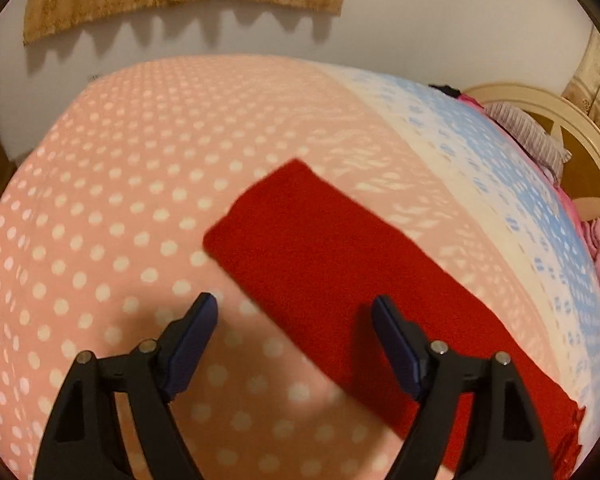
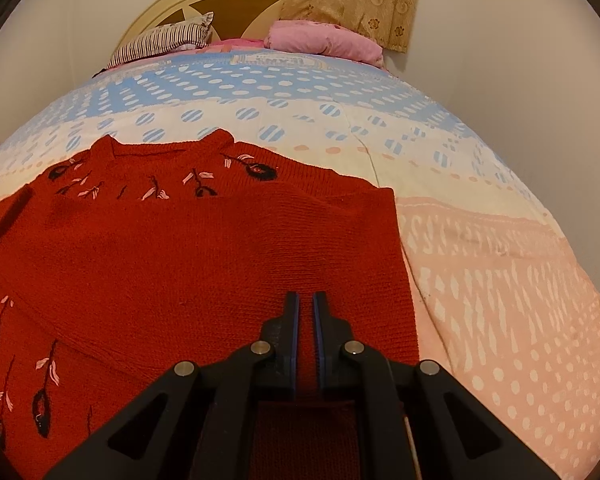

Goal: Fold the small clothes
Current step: 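Grasp the other sleeve cuff with the left gripper and lift it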

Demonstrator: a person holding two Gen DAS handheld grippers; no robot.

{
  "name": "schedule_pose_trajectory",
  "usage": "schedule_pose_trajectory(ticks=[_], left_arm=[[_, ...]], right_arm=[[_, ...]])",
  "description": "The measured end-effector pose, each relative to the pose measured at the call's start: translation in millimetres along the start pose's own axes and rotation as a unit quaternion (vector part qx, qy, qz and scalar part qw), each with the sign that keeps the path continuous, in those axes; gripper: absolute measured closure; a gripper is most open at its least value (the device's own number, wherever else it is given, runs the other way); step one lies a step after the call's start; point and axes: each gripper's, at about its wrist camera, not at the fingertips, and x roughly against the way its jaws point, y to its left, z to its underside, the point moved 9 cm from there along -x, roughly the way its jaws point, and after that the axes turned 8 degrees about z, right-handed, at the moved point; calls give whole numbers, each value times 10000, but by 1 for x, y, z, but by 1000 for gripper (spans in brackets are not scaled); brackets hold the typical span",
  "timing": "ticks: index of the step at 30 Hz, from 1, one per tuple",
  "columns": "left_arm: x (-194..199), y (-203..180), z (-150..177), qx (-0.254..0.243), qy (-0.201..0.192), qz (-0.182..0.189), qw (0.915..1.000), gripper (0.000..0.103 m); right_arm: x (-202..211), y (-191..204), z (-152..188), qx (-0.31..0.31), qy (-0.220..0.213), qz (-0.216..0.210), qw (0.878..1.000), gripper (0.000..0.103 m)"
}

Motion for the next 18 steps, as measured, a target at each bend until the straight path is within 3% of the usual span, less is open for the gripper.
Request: schedule_pose_trajectory(ticks=[3, 4, 6, 8, 10, 15, 18], left_arm=[[-8, -11, -1, -166, -37, 28, 9999, 22], [-10, -14, -2, -189, -51, 61, 9998, 29], [-15, -19, -7, -210, -89, 165, 9996, 53], [-17, -23, -9, -197, -59, 338, 9992, 88], [-22, -26, -10, -206, 5, 535, 9984, 90], [-15, -37, -11, -436, -104, 501, 9977, 94], [3, -69, -10, -812, -305, 723, 9936, 94]], right_arm=[[0, 1, 0, 51, -7, 59, 10000, 96], [0, 2, 0, 58, -9, 70, 10000, 96], [0, 1, 0, 70, -14, 87, 9999, 96], [0, 2, 0, 65, -14, 87, 9999, 96], [0, 2, 0, 55, -14, 76, 10000, 96], [0, 2, 0, 28, -15, 55, 10000, 96], [0, 2, 0, 23, -16, 53, 10000, 96]])
